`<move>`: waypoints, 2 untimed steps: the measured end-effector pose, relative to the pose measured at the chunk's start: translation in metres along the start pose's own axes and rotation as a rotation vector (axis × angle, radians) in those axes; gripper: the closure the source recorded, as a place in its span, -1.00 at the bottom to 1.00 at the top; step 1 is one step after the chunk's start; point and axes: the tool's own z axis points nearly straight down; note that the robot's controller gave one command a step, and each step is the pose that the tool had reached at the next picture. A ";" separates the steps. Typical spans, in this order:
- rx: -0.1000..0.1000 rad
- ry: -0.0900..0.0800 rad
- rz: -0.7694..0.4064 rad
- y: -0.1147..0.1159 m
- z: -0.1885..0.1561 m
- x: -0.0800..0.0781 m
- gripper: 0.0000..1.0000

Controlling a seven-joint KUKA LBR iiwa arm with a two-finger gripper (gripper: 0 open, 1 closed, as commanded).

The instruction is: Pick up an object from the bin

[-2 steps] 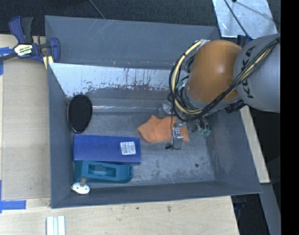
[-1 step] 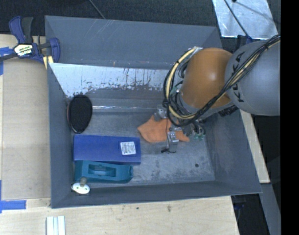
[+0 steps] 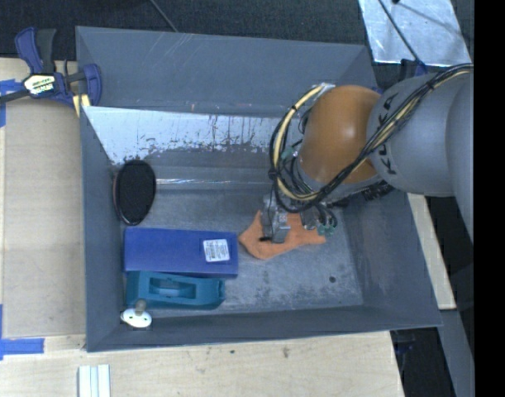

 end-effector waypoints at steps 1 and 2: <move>0.000 0.000 0.000 0.000 0.000 0.000 -1.00; 0.000 0.000 0.000 0.000 0.000 0.000 1.00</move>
Offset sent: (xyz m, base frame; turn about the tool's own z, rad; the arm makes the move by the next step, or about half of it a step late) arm 0.0000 0.0000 0.0000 0.0000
